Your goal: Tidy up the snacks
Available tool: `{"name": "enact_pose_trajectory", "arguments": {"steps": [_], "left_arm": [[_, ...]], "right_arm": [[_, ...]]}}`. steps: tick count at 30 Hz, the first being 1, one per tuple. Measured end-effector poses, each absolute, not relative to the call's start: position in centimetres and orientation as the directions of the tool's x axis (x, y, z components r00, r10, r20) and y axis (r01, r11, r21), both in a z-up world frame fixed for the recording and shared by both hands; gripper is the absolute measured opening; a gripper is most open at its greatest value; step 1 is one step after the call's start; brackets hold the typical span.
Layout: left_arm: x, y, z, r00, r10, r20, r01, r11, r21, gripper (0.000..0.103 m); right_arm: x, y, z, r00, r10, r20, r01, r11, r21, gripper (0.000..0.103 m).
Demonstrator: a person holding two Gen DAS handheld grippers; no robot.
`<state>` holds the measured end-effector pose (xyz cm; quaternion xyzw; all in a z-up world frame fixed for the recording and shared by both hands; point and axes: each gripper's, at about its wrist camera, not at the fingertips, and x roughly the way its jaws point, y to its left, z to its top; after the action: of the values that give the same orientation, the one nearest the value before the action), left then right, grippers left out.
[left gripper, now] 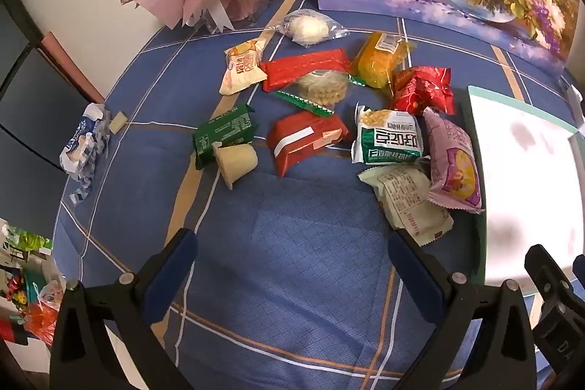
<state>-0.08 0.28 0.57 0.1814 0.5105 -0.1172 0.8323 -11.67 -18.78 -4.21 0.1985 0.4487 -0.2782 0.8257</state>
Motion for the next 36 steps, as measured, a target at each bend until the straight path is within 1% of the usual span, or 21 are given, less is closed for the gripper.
{"name": "enact_pose_trajectory", "arguments": {"steps": [36], "left_arm": [[0.12, 0.44, 0.69, 0.451, -0.003, -0.893, 0.368, 0.911, 0.183, 0.103]], "right_arm": [[-11.47, -18.61, -4.39, 0.438, -0.285, -0.853, 0.635, 0.769, 0.068, 0.103]]}}
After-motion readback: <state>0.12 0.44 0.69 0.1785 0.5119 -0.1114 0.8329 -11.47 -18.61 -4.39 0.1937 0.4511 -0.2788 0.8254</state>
